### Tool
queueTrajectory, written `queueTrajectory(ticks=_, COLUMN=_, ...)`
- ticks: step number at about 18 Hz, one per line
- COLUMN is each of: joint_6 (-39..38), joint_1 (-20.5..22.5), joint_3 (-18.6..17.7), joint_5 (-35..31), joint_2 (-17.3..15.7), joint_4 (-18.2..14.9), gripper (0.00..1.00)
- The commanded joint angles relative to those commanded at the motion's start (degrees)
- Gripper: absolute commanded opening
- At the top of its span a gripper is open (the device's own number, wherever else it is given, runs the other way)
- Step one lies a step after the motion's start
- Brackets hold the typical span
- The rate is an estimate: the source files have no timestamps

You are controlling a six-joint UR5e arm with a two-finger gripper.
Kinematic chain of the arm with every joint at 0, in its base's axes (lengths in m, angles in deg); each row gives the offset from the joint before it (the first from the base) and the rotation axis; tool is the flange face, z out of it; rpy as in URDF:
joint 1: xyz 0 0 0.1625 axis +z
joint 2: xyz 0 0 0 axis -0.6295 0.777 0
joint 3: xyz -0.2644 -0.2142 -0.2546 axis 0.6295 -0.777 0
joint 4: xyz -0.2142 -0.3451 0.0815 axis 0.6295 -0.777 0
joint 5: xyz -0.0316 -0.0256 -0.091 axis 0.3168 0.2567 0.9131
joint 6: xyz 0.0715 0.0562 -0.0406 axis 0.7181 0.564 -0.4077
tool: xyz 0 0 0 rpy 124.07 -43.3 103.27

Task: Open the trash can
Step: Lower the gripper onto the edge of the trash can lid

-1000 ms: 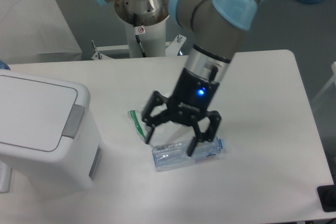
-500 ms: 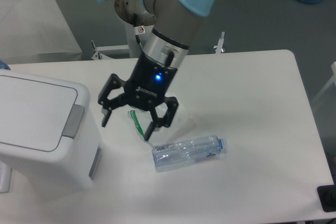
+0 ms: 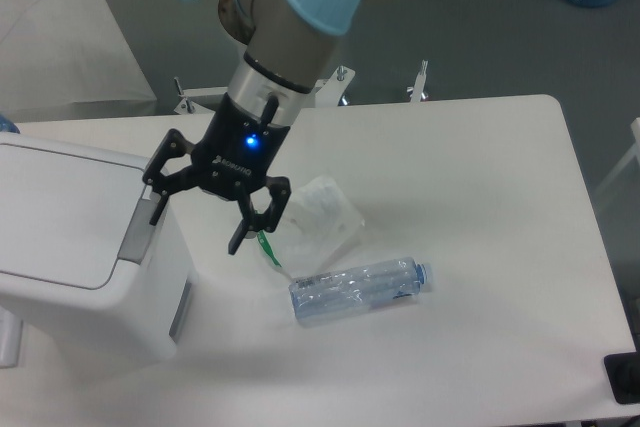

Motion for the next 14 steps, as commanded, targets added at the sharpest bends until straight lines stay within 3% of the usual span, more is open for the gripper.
queueTrajectory(ticks=14, joint_6=0.0, joint_1=-0.3, joint_3=-0.2, joint_5=-0.1, joint_2=1.1, joint_4=0.9, gripper=1.0)
